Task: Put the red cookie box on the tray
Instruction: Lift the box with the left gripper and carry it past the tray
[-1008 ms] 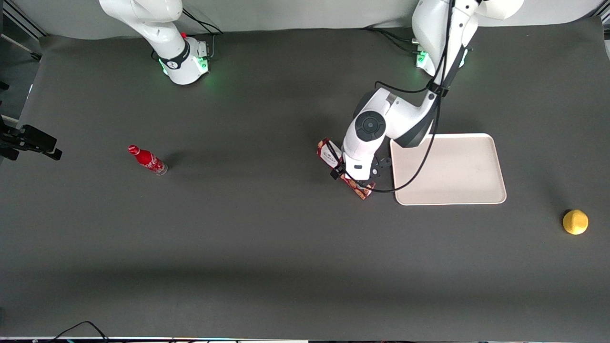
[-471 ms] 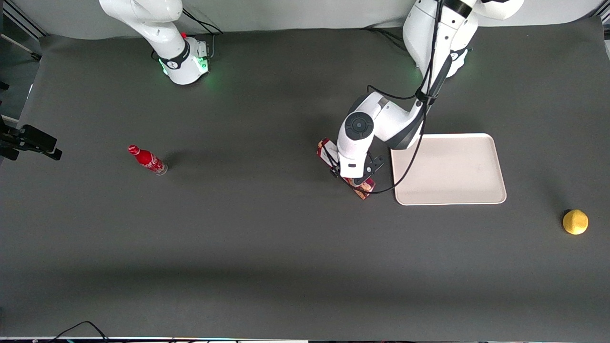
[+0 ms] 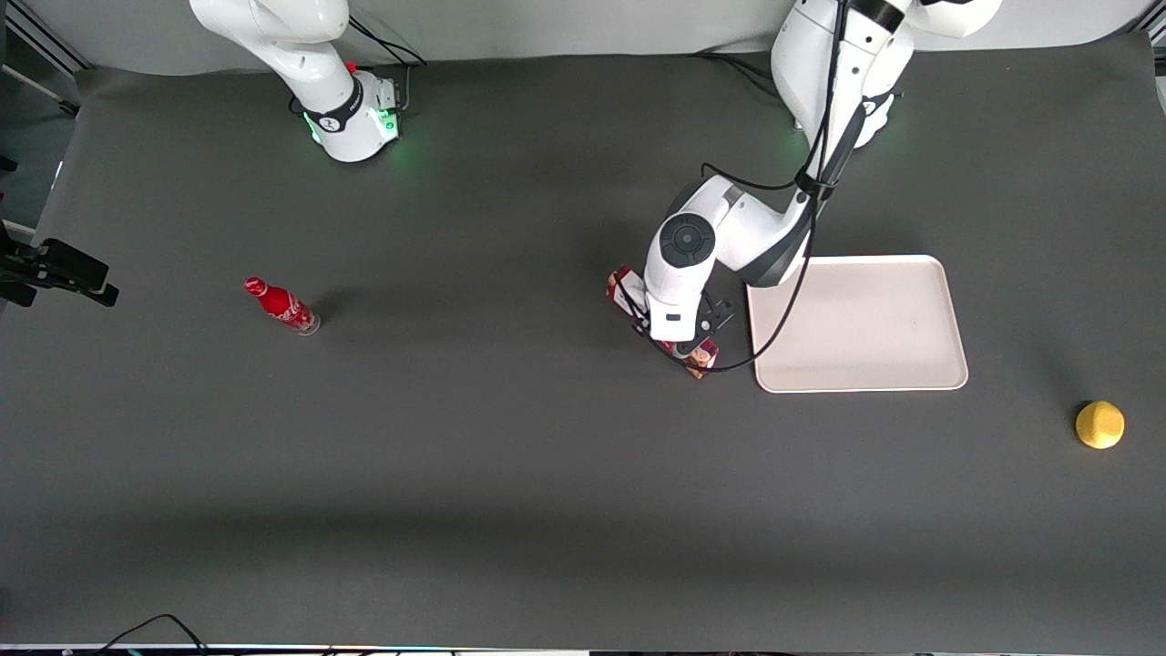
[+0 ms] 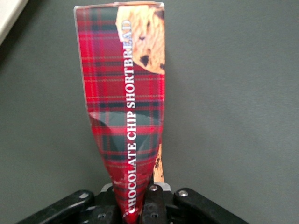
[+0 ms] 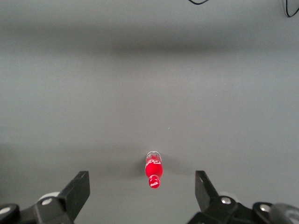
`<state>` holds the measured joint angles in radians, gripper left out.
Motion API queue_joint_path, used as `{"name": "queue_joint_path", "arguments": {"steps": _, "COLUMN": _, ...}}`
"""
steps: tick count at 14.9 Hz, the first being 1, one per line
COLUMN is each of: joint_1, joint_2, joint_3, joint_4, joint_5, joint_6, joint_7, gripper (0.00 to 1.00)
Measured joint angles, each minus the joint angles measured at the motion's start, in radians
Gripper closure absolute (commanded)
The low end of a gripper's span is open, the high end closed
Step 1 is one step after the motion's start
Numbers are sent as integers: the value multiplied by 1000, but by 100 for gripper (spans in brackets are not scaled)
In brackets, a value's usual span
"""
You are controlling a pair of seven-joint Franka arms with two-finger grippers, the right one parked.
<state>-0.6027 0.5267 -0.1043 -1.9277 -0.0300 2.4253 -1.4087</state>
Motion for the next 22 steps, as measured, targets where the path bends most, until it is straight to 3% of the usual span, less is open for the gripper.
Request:
{"name": "queue_joint_path", "arguments": {"steps": 5, "joint_1": 59, "joint_2": -34, "joint_3": 12, "joint_4": 84, "joint_5": 3, "joint_6": -109, "joint_7": 199, "gripper": 100}}
{"name": "queue_joint_path", "arguments": {"steps": 12, "joint_1": 258, "joint_2": -129, "joint_3": 34, "joint_4": 469, "joint_5": -21, "joint_6": -713, "joint_7": 636, "gripper": 100}}
{"name": "queue_joint_path", "arguments": {"steps": 15, "joint_1": 284, "joint_2": -142, "joint_3": 142, "joint_4": 575, "joint_5": -21, "joint_6": -898, "joint_7": 902, "gripper": 100}}
{"name": "queue_joint_path", "arguments": {"steps": 18, "joint_1": 296, "joint_2": -166, "joint_3": 292, "joint_4": 537, "joint_5": -8, "joint_6": -896, "joint_7": 1171, "gripper": 100}}
{"name": "queue_joint_path", "arguments": {"steps": 22, "joint_1": 306, "joint_2": -224, "joint_3": 418, "joint_4": 334, "joint_5": 14, "joint_6": -690, "joint_7": 1397, "gripper": 100}}
